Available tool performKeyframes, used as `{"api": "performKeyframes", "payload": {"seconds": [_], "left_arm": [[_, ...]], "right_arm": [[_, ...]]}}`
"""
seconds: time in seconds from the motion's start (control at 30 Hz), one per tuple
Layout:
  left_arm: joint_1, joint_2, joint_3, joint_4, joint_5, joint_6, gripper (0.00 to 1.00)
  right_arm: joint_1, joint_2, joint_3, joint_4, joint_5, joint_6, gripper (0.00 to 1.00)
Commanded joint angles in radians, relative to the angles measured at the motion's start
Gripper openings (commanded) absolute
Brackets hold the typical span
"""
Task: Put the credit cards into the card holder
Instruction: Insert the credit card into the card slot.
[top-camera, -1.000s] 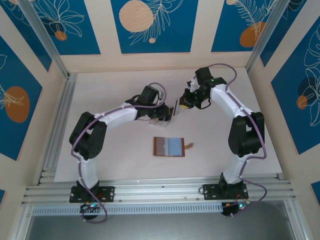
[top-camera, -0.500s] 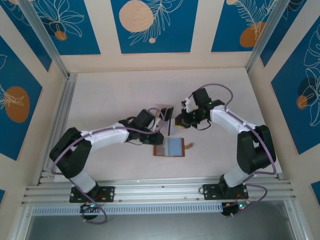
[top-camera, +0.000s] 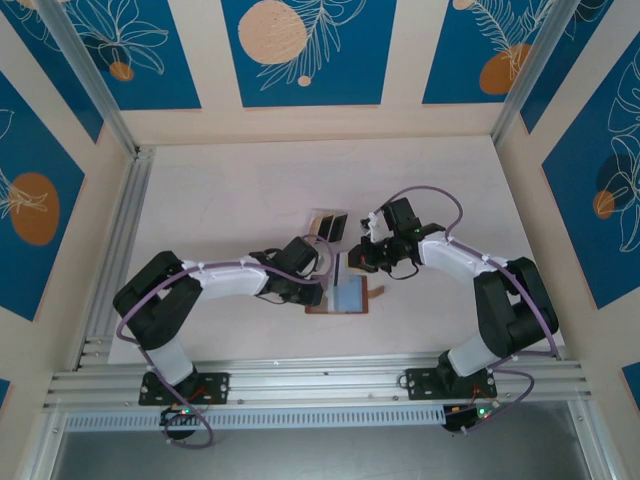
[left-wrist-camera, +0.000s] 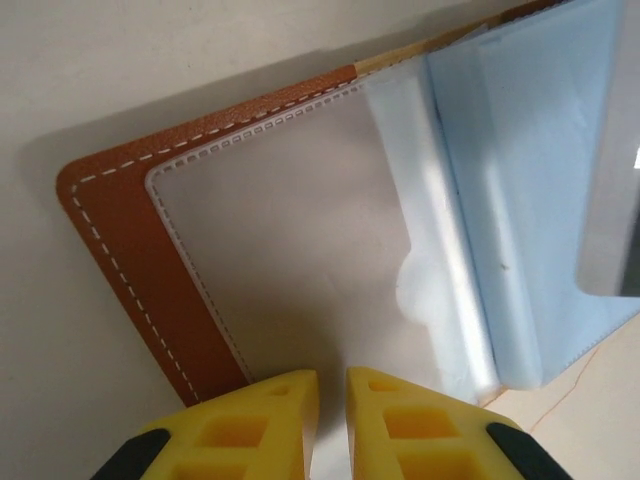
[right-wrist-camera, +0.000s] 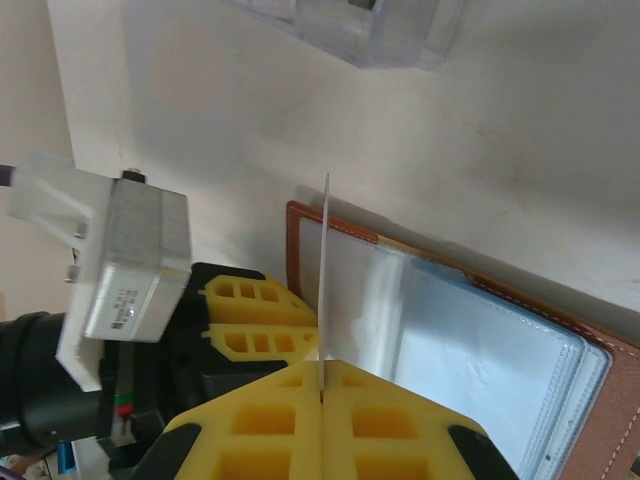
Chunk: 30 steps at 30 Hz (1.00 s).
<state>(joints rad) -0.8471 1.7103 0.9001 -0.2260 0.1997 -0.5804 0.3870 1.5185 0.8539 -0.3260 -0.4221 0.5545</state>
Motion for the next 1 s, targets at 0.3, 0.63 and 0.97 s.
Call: {"api": "performKeyframes", "payload": {"seconds": [0.3, 0.63, 0.97], "left_arm": [[-0.032, 0.051, -0.062, 0.000, -0.074, -0.034, 0.16], [-0.037, 0.045, -0.081, 0.017, -0.072, -0.053, 0.15], [-0.039, 0.051, -0.084, 0.018, -0.079, -0.056, 0.15]], "right_arm": [[0.004, 0.032, -0.101, 0.145, 0.014, 0.027, 0.00], [0.003, 0.054, -0.139, 0.197, 0.031, 0.027, 0.00], [-0.003, 0.083, -0.193, 0.283, -0.045, 0.061, 0.00]]}}
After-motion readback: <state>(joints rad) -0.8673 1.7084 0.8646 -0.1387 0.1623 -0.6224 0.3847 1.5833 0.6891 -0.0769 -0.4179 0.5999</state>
